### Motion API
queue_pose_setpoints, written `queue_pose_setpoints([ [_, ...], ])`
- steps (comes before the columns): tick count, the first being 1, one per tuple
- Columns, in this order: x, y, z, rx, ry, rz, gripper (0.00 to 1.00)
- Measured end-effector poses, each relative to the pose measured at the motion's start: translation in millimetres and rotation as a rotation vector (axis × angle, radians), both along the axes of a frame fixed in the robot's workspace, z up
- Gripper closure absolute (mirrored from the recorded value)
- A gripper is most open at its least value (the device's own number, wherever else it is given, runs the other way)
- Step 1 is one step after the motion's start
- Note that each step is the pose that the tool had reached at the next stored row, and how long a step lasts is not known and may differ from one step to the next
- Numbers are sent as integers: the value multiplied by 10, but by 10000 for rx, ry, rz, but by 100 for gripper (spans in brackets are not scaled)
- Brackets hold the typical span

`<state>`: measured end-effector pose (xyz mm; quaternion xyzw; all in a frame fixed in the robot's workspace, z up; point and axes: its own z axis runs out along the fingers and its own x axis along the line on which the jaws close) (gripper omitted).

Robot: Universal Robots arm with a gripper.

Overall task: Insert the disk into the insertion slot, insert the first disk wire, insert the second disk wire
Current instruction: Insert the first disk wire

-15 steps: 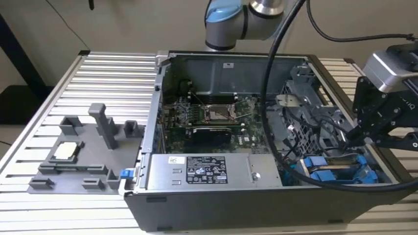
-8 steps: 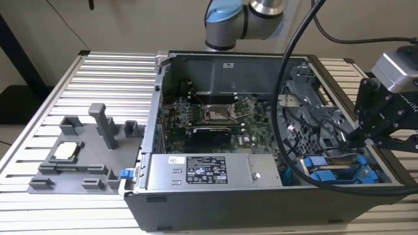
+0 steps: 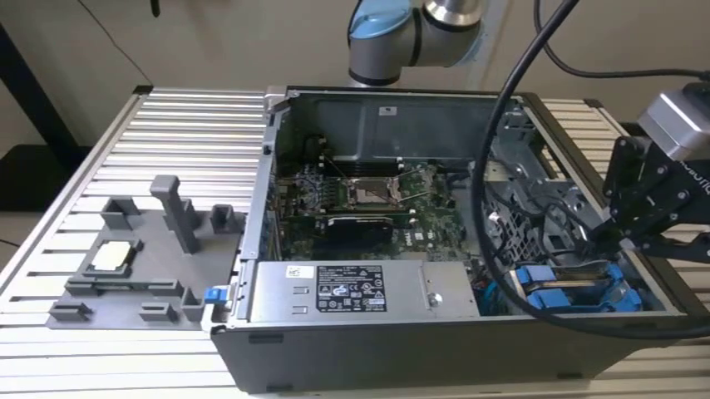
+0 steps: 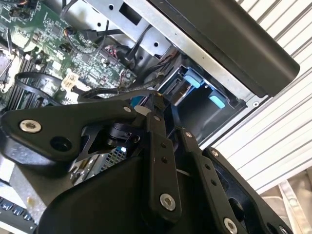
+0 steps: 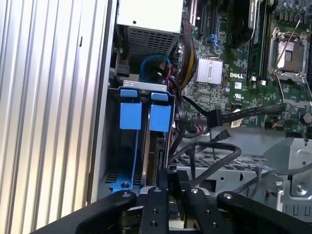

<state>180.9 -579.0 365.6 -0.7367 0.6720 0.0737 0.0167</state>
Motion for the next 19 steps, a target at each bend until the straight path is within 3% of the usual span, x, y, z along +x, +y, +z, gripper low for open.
queue_pose_setpoints([
  [11, 46, -1, -73, 26, 183, -194, 81],
  [13, 46, -1, -89, 63, 191, -292, 81],
  [17, 47, -4, -110, 229, 193, -545, 81],
  [19, 49, -20, -114, 231, 226, -592, 81],
])
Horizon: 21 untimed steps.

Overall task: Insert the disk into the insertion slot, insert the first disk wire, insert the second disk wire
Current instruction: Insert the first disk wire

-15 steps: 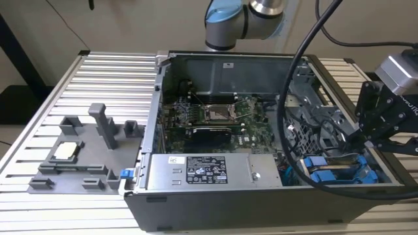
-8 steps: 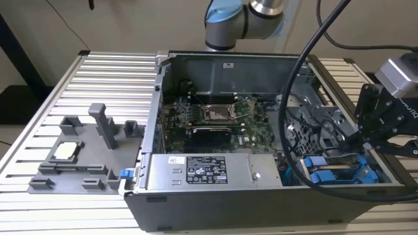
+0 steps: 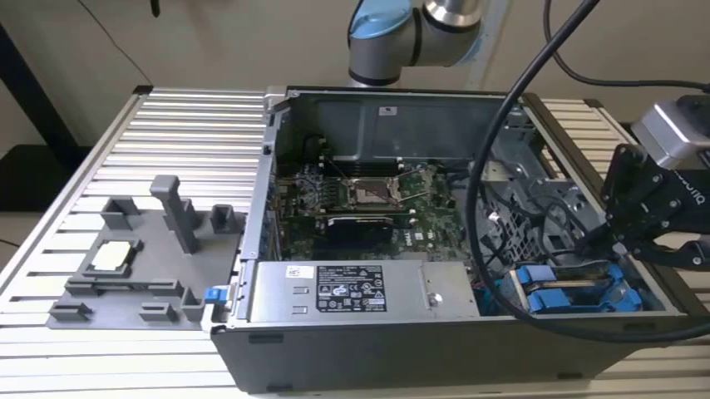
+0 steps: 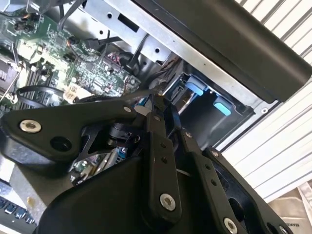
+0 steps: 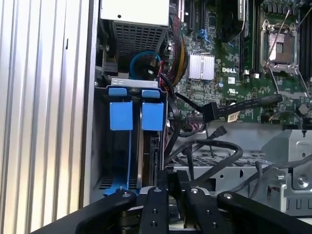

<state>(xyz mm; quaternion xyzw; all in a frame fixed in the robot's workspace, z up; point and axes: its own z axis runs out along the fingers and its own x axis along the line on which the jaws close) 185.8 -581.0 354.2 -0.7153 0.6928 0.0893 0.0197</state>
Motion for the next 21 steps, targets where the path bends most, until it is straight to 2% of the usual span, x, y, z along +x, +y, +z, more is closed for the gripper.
queue_pose_setpoints([
  [2, 3, -13, -5, -2, 60, -40, 81],
  [5, 8, -35, -30, -1, 89, -89, 81],
  [10, 11, -58, -84, -1, 104, -184, 81],
  [21, 31, -66, -141, -1, 121, -251, 81],
])
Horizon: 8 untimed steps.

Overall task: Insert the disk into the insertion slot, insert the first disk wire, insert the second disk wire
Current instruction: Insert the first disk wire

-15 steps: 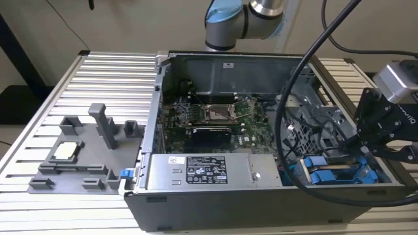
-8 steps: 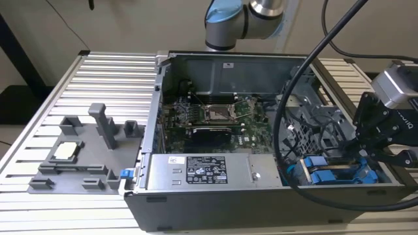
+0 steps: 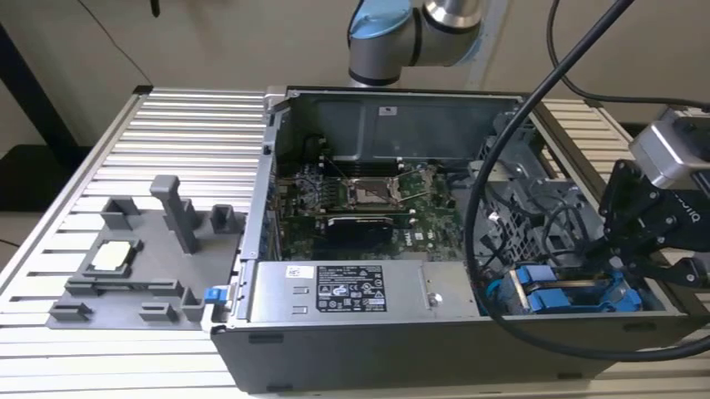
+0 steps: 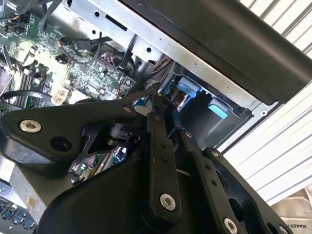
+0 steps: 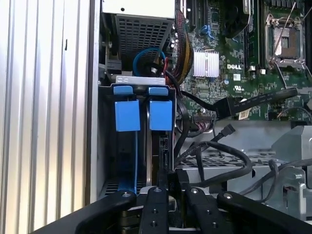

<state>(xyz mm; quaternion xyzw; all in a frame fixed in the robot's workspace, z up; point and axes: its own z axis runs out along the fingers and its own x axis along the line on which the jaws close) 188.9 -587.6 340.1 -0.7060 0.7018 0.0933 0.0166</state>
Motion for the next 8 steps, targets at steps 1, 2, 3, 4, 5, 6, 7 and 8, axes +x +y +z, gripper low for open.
queue_pose_setpoints([
  [1, 1, 0, -3, 0, 0, 0, 81],
  [2, 1, 0, -6, -1, 0, -1, 81],
  [3, 1, 0, -8, -1, 0, -1, 81],
  [4, 2, 0, -11, 0, 0, 0, 81],
  [5, 2, 0, -13, -1, 0, 0, 81],
  [6, 2, 0, -16, -1, 0, 0, 81],
  [7, 2, 0, -19, 1, 0, 0, 81],
  [8, 2, 0, -22, 1, 0, 0, 81],
])
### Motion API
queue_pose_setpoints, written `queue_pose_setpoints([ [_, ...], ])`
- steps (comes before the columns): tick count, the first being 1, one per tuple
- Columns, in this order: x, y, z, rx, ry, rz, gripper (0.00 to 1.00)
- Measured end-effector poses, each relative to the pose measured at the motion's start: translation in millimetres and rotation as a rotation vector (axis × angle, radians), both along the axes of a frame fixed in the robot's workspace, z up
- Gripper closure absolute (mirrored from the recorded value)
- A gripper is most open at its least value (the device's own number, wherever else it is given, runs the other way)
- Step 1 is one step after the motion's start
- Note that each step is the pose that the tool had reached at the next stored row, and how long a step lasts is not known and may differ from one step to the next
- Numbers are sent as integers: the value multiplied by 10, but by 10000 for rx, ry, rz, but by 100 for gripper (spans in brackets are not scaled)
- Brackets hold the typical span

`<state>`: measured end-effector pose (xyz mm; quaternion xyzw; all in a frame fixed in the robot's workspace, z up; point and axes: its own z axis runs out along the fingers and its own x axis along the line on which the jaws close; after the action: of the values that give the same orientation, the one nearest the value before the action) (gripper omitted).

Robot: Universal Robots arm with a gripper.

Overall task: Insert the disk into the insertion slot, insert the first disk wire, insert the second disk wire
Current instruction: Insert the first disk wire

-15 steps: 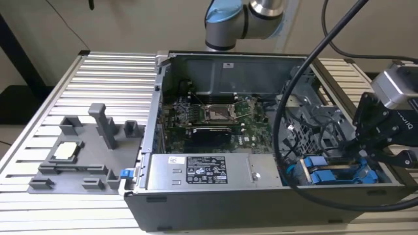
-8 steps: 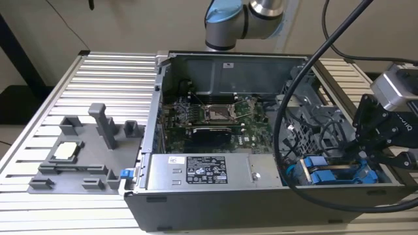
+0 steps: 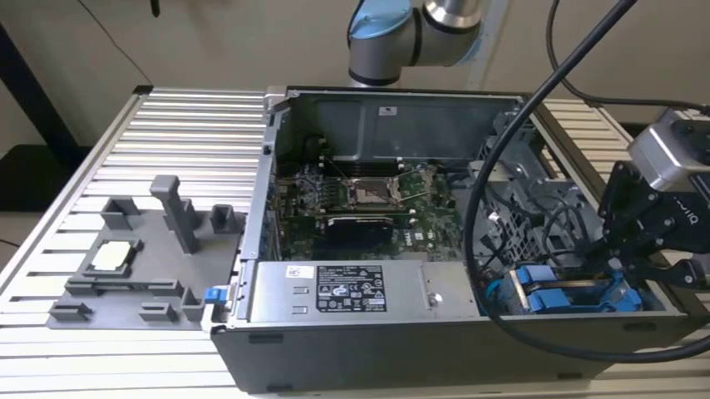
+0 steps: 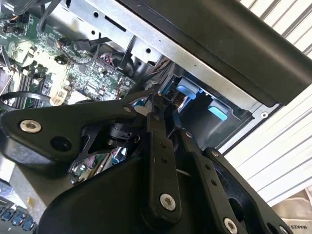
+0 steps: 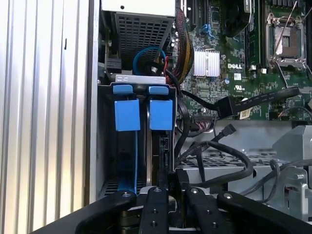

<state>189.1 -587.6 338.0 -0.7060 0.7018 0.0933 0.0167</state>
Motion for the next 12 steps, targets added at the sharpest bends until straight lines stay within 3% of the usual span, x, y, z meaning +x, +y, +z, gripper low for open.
queue_pose_setpoints([
  [12, 0, 0, -41, -15, 3, 0, 81],
])
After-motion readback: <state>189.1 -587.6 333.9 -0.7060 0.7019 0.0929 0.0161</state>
